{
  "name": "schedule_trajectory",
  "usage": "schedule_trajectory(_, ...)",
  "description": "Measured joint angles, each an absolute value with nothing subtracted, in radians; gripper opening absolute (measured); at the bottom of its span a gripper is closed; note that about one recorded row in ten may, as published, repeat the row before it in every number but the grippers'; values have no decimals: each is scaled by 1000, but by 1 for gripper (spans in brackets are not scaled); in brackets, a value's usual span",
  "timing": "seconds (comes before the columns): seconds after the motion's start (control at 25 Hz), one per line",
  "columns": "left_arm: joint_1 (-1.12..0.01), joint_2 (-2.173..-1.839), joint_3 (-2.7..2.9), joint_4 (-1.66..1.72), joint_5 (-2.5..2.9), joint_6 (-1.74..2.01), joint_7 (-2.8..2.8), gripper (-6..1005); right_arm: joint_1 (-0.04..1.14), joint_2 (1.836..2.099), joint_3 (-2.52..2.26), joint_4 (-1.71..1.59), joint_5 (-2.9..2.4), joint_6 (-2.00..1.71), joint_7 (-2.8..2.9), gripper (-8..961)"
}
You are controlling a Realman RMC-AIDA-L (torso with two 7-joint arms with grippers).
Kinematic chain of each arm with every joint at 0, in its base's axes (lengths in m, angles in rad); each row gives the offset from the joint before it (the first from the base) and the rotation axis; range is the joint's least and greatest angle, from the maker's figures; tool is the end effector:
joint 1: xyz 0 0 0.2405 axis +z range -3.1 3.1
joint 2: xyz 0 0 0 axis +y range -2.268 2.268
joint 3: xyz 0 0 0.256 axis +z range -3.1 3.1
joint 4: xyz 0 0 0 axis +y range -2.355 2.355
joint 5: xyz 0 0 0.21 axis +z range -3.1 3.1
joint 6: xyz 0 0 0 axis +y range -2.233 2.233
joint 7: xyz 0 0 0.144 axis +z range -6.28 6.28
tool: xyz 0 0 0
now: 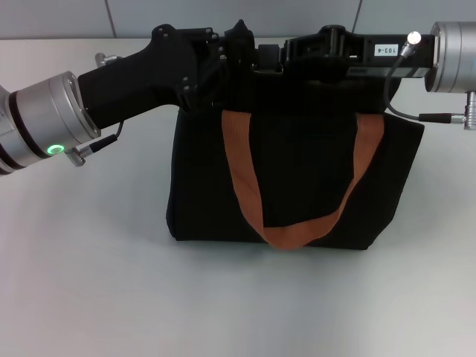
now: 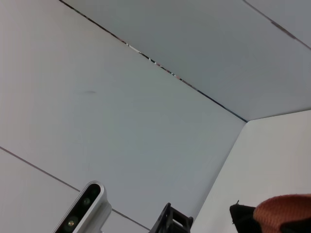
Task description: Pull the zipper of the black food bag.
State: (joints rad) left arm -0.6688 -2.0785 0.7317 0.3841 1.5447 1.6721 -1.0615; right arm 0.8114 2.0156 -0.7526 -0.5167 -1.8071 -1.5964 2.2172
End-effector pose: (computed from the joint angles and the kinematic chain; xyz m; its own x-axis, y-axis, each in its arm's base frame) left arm -0.1862 0.3483 -0.0051 0.5623 0.0206 0.8267 0.2705 -0.9493 -0.1604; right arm 0.1582 0.3871 0.0075 0.3304 -0.8281 -0.4529 -0.7344 -0.5270 0.4277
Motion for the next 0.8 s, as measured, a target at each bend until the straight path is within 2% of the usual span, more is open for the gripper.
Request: schedule_trajectory(0.8, -670, -2079, 732, 380, 1545, 1671, -1062, 19, 808, 2014, -753, -517, -1810, -1607, 2223, 0)
